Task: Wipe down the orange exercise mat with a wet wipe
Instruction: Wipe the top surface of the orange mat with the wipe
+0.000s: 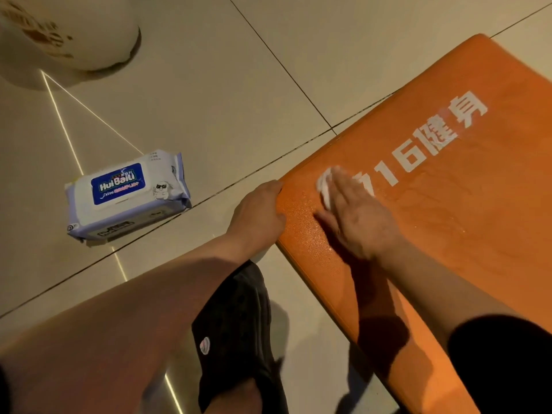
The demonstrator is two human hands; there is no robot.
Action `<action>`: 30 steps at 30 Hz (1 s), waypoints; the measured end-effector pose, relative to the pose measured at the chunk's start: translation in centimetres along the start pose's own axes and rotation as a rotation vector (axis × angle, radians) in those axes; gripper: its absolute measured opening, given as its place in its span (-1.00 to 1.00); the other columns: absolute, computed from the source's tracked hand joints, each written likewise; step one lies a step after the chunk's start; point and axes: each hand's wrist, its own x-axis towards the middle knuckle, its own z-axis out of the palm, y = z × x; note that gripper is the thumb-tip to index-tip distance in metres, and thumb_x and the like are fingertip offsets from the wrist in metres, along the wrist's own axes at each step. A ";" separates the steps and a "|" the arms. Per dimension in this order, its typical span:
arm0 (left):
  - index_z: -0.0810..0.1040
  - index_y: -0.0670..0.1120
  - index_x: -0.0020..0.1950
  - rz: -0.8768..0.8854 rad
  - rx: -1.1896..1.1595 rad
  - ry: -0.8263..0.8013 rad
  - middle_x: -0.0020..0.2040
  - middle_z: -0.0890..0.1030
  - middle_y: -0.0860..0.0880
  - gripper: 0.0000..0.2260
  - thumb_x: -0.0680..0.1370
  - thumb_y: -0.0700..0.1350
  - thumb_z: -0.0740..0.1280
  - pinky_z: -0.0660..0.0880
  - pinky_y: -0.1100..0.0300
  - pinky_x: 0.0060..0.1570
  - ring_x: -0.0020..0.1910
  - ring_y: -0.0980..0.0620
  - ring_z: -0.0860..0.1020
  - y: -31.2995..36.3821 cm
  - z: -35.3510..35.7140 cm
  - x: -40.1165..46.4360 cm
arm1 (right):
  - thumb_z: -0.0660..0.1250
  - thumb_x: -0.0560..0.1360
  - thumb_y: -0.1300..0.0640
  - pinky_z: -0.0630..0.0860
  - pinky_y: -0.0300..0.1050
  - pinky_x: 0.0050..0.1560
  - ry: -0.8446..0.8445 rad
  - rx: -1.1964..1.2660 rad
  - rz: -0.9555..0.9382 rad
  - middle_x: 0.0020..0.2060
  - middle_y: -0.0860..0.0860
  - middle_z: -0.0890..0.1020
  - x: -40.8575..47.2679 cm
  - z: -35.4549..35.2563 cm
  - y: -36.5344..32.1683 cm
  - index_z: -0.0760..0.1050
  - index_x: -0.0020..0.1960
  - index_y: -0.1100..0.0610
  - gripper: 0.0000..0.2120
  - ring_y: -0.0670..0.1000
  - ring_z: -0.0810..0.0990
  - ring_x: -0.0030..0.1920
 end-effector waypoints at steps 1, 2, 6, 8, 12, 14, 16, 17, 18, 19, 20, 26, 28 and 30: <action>0.37 -0.08 0.40 0.015 0.023 -0.011 0.25 0.51 -0.06 -0.59 0.56 -0.21 0.31 0.40 0.22 0.06 0.16 -0.02 0.51 0.1 0.1 0.0 | -0.16 0.61 -0.25 -0.24 -0.10 0.46 0.015 0.030 0.089 0.55 0.09 -0.21 1.6 -0.5 0.3 -0.22 0.57 0.16 -0.30 0.04 -0.21 0.55; 0.33 -0.08 0.45 0.026 0.048 -0.021 0.31 0.47 -0.05 -0.55 0.57 -0.20 0.32 0.37 0.22 0.12 0.22 -0.02 0.48 0.3 0.3 -0.1 | -0.15 0.62 -0.22 -0.25 -0.12 0.45 0.037 0.068 0.154 0.56 0.11 -0.20 2.6 -0.7 0.3 -0.22 0.58 0.17 -0.30 0.06 -0.21 0.55; 0.31 -0.05 0.47 0.031 0.108 0.011 0.36 0.46 -0.03 -0.53 0.57 -0.19 0.30 0.38 0.15 0.21 0.30 -0.04 0.46 0.2 0.5 0.2 | -0.14 0.63 -0.18 -0.23 -0.07 0.52 0.049 0.169 0.006 0.55 0.10 -0.19 0.9 0.6 -3.0 -0.18 0.58 0.16 -0.34 0.03 -0.24 0.54; 0.36 -0.02 0.43 0.032 0.141 0.028 0.34 0.49 -0.03 -0.58 0.57 -0.20 0.27 0.41 0.15 0.16 0.25 -0.04 0.49 0.3 0.5 0.3 | -0.20 0.62 -0.19 -0.10 0.00 0.56 0.002 0.087 -0.214 0.56 0.10 -0.12 -0.6 1.1 -3.0 -0.14 0.58 0.16 -0.35 0.04 -0.18 0.56; 0.21 0.00 0.54 0.050 0.285 -0.013 0.54 0.23 0.00 -0.49 0.60 -0.20 0.24 0.31 0.13 0.34 0.45 0.01 0.31 0.1 0.9 0.3 | -0.28 0.61 -0.25 -0.15 0.03 0.55 -0.035 -0.030 -0.039 0.54 0.07 -0.22 2.9 -1.2 1.6 -0.26 0.56 0.13 -0.34 0.05 -0.22 0.55; 0.15 0.00 0.57 0.043 0.314 -0.018 0.56 0.15 0.02 -0.46 0.61 -0.19 0.23 0.23 0.15 0.40 0.49 0.04 0.24 0.0 1.0 0.3 | -0.20 0.64 -0.20 -0.29 -0.09 0.45 -0.021 0.029 0.191 0.55 0.11 -0.22 4.8 -2.4 2.6 -0.24 0.57 0.17 -0.35 0.06 -0.23 0.55; 0.16 0.01 0.56 0.043 0.311 0.000 0.56 0.16 0.03 -0.46 0.61 -0.20 0.24 0.24 0.16 0.40 0.49 0.05 0.25 -0.1 0.9 0.4 | -0.16 0.66 -0.16 -0.29 -0.10 0.45 0.026 0.093 0.233 0.55 0.14 -0.21 5.5 -2.5 1.4 -0.22 0.57 0.19 -0.36 0.07 -0.24 0.55; 0.18 0.01 0.55 0.044 0.305 0.010 0.55 0.19 0.04 -0.47 0.61 -0.20 0.24 0.25 0.16 0.38 0.47 0.04 0.27 -0.1 0.8 0.4 | -0.15 0.66 -0.15 -0.29 -0.10 0.47 0.031 0.112 0.189 0.55 0.13 -0.21 5.1 -2.2 0.2 -0.22 0.57 0.18 -0.37 0.07 -0.26 0.54; 0.21 0.02 0.54 0.043 0.294 0.023 0.54 0.23 0.03 -0.48 0.60 -0.20 0.24 0.28 0.15 0.36 0.46 0.03 0.30 0.0 0.7 0.4 | -0.14 0.66 -0.15 -0.31 -0.10 0.47 0.024 0.115 0.101 0.55 0.11 -0.21 4.5 -1.5 -0.9 -0.22 0.57 0.17 -0.38 0.05 -0.27 0.54; 0.23 0.02 0.53 0.042 0.283 0.035 0.52 0.27 0.03 -0.49 0.60 -0.20 0.24 0.30 0.14 0.34 0.43 0.02 0.34 0.1 0.6 0.4 | -0.13 0.66 -0.14 -0.33 -0.12 0.46 0.021 0.106 -0.004 0.55 0.10 -0.21 3.8 -1.1 -1.9 -0.21 0.57 0.16 -0.38 0.04 -0.27 0.54; 0.26 0.03 0.52 0.041 0.273 0.045 0.50 0.32 0.03 -0.51 0.60 -0.19 0.23 0.33 0.14 0.31 0.40 0.01 0.38 0.1 0.5 0.5 | -0.12 0.66 -0.14 -0.35 -0.13 0.45 0.005 0.083 -0.096 0.55 0.10 -0.19 3.1 -0.8 -2.3 -0.20 0.57 0.15 -0.39 0.02 -0.26 0.54; 0.23 -0.04 0.53 0.062 0.315 0.055 0.49 0.32 0.00 -0.49 0.60 -0.11 0.28 0.32 0.16 0.30 0.40 0.01 0.33 0.4 1.0 0.3 | -0.23 0.64 -0.19 -0.26 -0.09 0.49 -0.044 -0.056 0.074 0.55 0.12 -0.20 6.1 -3.0 3.1 -0.24 0.56 0.16 -0.36 0.04 -0.23 0.55; 0.20 -0.06 0.53 0.071 0.332 0.067 0.48 0.31 -0.02 -0.44 0.58 -0.07 0.32 0.30 0.17 0.30 0.40 0.01 0.29 0.8 1.2 0.4 | -0.22 0.64 -0.19 -0.26 -0.07 0.50 -0.021 -0.020 0.202 0.55 0.14 -0.21 6.7 -3.0 3.1 -0.25 0.56 0.19 -0.35 0.07 -0.24 0.55; 0.16 -0.06 0.55 0.093 0.342 0.064 0.52 0.21 -0.02 -0.40 0.57 -0.06 0.32 0.27 0.16 0.34 0.44 0.01 0.21 1.2 1.3 0.6 | -0.22 0.64 -0.19 -0.26 -0.04 0.52 -0.002 0.026 0.143 0.55 0.13 -0.21 6.2 -2.1 1.2 -0.23 0.57 0.18 -0.35 0.08 -0.26 0.55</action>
